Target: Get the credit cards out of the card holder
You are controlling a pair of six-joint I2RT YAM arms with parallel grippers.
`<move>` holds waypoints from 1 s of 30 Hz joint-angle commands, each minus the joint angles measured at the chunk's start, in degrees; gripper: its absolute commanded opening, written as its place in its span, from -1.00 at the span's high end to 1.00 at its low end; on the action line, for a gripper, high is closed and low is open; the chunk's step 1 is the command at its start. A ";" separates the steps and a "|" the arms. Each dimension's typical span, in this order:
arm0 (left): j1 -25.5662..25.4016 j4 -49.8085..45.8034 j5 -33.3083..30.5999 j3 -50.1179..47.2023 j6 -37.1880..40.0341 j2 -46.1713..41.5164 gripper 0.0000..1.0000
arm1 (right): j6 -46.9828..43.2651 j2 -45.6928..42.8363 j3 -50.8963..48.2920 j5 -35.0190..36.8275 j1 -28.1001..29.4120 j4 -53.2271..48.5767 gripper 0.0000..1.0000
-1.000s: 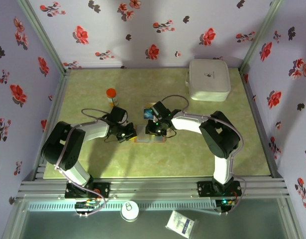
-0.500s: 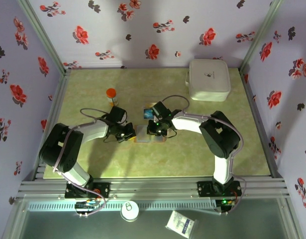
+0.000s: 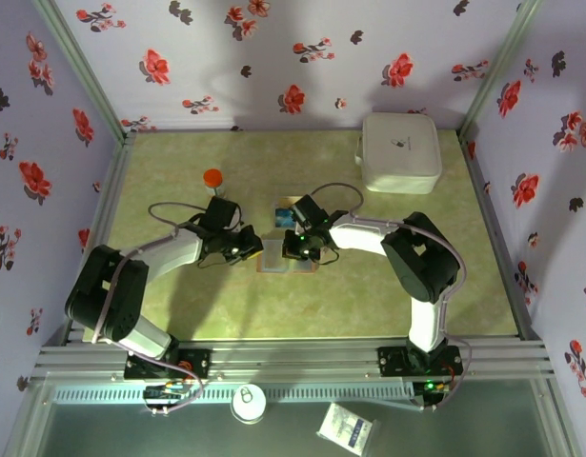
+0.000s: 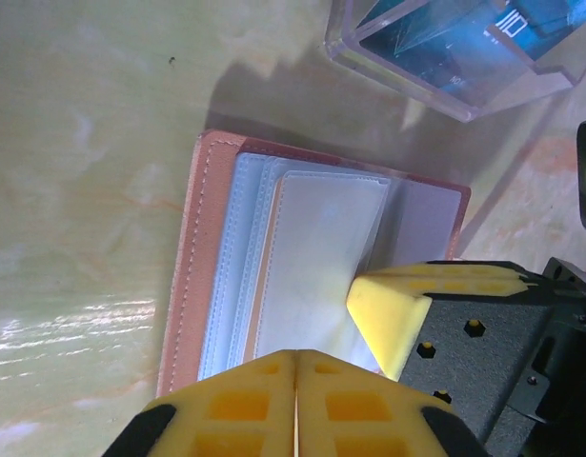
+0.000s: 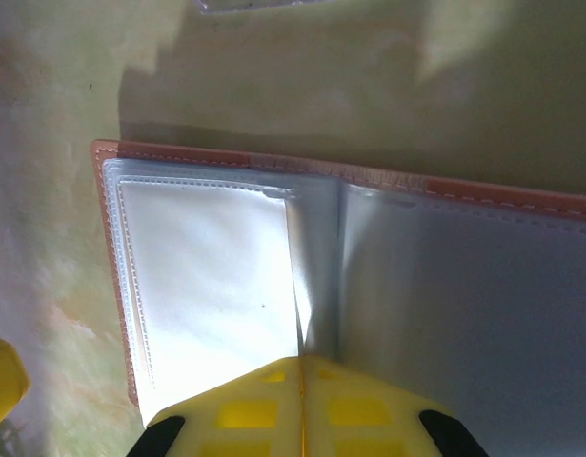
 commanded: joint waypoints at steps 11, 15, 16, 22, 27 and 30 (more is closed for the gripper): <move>-2.03 3.06 1.62 1.93 -2.10 4.50 0.57 | 1.95 -0.94 -4.39 -1.91 -1.79 4.72 0.85; -2.25 3.06 1.41 2.21 -2.13 5.27 0.51 | 2.60 -1.05 -5.34 -3.21 -2.33 6.75 0.85; -2.33 3.04 1.32 2.24 -2.15 5.44 0.50 | 2.86 -1.09 -5.70 -3.59 -2.41 7.46 0.85; -2.96 -0.07 -1.33 3.52 -0.99 5.49 0.42 | 3.43 -1.06 -6.89 -5.09 -3.09 9.56 0.85; -3.41 -1.77 -3.03 4.04 -0.65 5.84 0.37 | 3.61 -0.87 -7.55 -5.96 -3.40 10.52 0.85; -3.65 -2.71 -4.46 4.21 -0.61 5.67 0.34 | 3.76 -0.83 -7.84 -6.15 -3.56 10.82 0.85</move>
